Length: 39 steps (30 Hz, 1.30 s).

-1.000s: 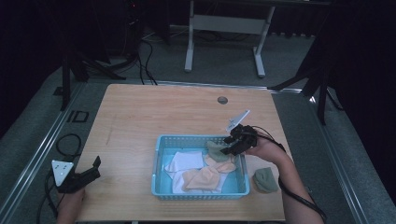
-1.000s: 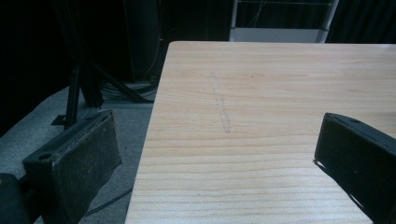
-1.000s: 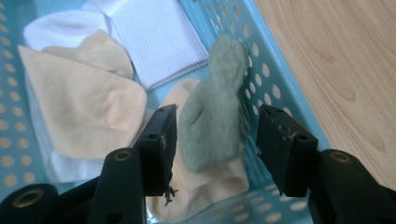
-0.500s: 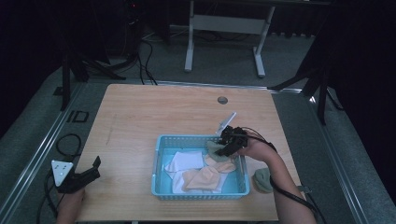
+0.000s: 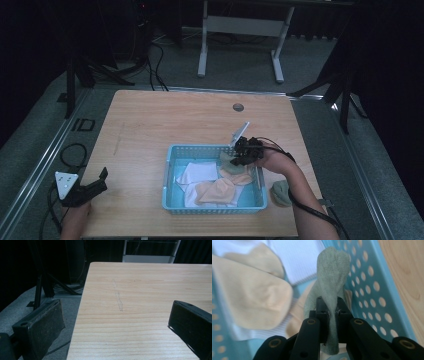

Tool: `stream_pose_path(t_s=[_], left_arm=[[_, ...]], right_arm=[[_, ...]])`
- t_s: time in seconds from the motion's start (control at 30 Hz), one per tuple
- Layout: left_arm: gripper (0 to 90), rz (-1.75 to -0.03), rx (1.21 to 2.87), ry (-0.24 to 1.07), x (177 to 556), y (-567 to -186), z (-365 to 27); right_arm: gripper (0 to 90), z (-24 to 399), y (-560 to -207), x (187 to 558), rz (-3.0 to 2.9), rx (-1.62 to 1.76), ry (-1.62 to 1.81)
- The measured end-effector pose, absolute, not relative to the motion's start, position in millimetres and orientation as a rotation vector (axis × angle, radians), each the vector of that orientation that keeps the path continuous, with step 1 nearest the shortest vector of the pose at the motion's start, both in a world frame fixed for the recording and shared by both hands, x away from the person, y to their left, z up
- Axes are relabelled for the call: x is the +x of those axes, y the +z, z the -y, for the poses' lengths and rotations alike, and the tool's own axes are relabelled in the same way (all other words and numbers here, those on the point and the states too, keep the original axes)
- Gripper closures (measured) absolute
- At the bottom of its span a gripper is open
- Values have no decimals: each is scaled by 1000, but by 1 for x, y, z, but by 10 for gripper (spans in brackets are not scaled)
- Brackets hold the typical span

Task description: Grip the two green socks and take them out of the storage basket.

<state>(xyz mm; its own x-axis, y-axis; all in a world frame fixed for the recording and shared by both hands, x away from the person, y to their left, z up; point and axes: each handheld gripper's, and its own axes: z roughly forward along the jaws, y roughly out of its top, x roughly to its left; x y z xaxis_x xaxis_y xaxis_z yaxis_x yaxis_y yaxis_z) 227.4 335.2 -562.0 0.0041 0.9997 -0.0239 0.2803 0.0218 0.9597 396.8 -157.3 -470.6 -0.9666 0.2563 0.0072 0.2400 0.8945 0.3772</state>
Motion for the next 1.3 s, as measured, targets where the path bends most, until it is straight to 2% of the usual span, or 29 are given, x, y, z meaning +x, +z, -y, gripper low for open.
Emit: stream_pose_path(t_s=[0.63, 0.93, 1.3], left_arm=[[5, -1427, 1400, 1042, 228, -562, -335], [5, -1430, 1398, 1044, 228, -562, -335], [5, -1434, 1401, 1047, 228, -562, -335]], right_arm=[[848, 175, -396, 372, -2888, 305, 774], [848, 205, -376, 369, -2817, 385, 837], [847, 265, -367, 371, -2701, 577, 868]])
